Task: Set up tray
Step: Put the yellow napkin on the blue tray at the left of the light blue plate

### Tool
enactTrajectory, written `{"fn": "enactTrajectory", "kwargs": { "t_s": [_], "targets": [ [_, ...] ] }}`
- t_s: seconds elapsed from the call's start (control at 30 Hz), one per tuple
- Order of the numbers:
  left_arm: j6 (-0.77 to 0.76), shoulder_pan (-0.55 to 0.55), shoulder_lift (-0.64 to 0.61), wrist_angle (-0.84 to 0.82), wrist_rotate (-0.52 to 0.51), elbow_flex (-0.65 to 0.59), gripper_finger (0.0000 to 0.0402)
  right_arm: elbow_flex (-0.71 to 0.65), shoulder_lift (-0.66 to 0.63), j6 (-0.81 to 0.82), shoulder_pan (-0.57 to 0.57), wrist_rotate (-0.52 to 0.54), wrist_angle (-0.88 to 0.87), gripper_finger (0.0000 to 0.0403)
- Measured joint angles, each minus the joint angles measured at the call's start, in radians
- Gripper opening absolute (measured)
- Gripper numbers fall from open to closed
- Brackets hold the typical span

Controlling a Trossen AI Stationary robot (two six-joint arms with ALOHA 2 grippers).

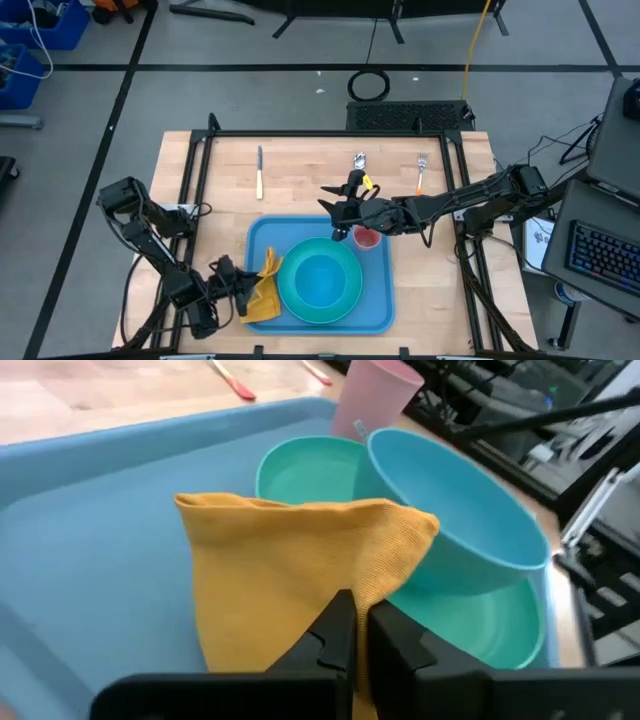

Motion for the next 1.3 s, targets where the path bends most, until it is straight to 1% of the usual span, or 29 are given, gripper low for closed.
{"fn": "enactTrajectory", "kwargs": {
  "t_s": [0.13, 0.3, 0.47, 0.57, 0.8, 0.9, 0.97, 1.13, 1.3],
  "targets": [
    [0.003, 0.000, -0.002, -0.016, -0.008, 0.000, 0.0021, 0.000, 0.000, 0.009, 0.000, 0.000, 0.000, 0.0150],
    [0.080, -0.013, -0.036, -0.069, -0.007, 0.000, 0.0007, 0.000, 0.000, 0.009, 0.000, 0.000, 0.000, 0.0150],
    [0.090, -0.024, -0.074, -0.142, -0.023, 0.000, 0.0026, 0.000, 0.000, 0.009, 0.000, -0.001, 0.000, 0.0150],
    [0.091, -0.024, -0.093, -0.185, -0.019, 0.000, 0.0029, 0.000, 0.000, 0.009, 0.000, -0.001, 0.000, 0.0150],
    [0.091, -0.024, -0.108, -0.270, -0.009, 0.000, 0.0010, 0.000, 0.000, 0.009, 0.000, -0.003, 0.000, 0.0150],
    [0.076, -0.016, -0.108, -0.315, 0.025, 0.000, 0.0008, 0.000, 0.000, 0.010, 0.000, -0.003, 0.000, 0.0150],
    [0.075, -0.016, -0.108, -0.335, 0.039, 0.000, 0.0015, 0.000, 0.000, 0.010, 0.000, -0.003, 0.000, 0.0150],
    [0.074, -0.008, -0.108, -0.358, 0.053, 0.000, 0.0051, 0.000, 0.000, 0.024, 0.000, -0.004, 0.001, 0.0150],
    [0.080, 0.008, -0.108, -0.377, 0.096, 0.000, 0.0078, 0.000, 0.000, 0.024, 0.000, -0.004, 0.001, 0.0150]
  ]
}}
